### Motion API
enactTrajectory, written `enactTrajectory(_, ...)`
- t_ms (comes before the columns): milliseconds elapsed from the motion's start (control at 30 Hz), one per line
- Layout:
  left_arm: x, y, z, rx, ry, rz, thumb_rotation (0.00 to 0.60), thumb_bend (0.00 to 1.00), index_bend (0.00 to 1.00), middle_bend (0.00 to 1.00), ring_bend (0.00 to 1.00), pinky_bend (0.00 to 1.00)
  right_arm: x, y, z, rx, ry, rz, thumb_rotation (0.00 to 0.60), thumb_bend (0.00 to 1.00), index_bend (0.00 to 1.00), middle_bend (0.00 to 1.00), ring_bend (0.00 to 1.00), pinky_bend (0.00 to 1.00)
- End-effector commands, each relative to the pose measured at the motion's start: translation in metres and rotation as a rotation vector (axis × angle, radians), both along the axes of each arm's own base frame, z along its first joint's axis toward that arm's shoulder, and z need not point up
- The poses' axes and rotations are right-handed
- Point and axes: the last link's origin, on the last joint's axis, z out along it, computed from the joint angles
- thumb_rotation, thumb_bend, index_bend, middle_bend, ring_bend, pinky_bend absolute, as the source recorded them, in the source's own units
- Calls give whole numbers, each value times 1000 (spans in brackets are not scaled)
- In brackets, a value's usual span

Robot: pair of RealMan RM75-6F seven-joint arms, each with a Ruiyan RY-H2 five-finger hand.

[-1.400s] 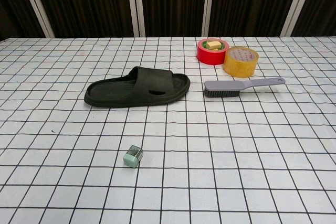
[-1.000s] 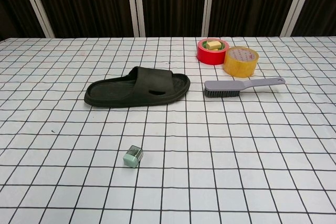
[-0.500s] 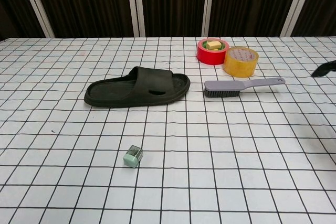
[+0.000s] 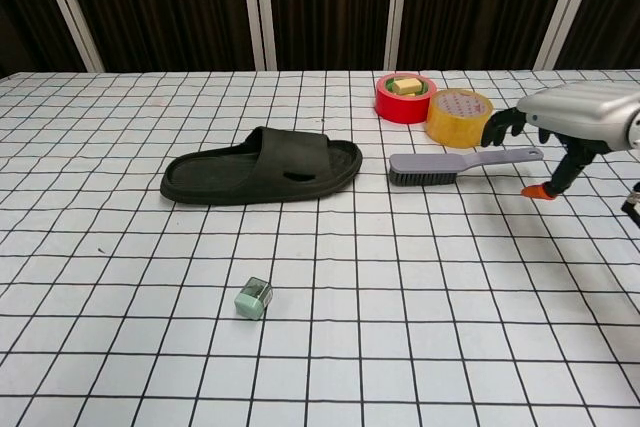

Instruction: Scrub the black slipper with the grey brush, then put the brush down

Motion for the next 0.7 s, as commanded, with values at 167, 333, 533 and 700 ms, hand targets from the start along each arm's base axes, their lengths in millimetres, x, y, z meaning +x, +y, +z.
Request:
enactTrajectory(167, -2, 8, -2, 9, 3, 34, 600, 83, 0, 0, 0, 44, 25, -22, -19, 32, 4, 38, 600, 344, 270, 267, 239, 347)
enactTrajectory(333, -4, 14, -3, 8, 1, 57, 600, 83, 0, 0, 0, 45, 42, -35, -28, 32, 31, 72, 600, 344, 270, 267, 239, 349)
enactTrajectory(533, -5, 16, -1, 14, -3, 65, 600, 83, 0, 0, 0, 45, 56, -43, -38, 41, 56, 94, 600, 344, 270, 267, 239, 349)
enactTrajectory(700, -7, 17, 0, 13, -3, 73, 600, 83, 0, 0, 0, 45, 63, -46, -51, 61, 64, 90, 600, 343, 270, 270, 241, 349)
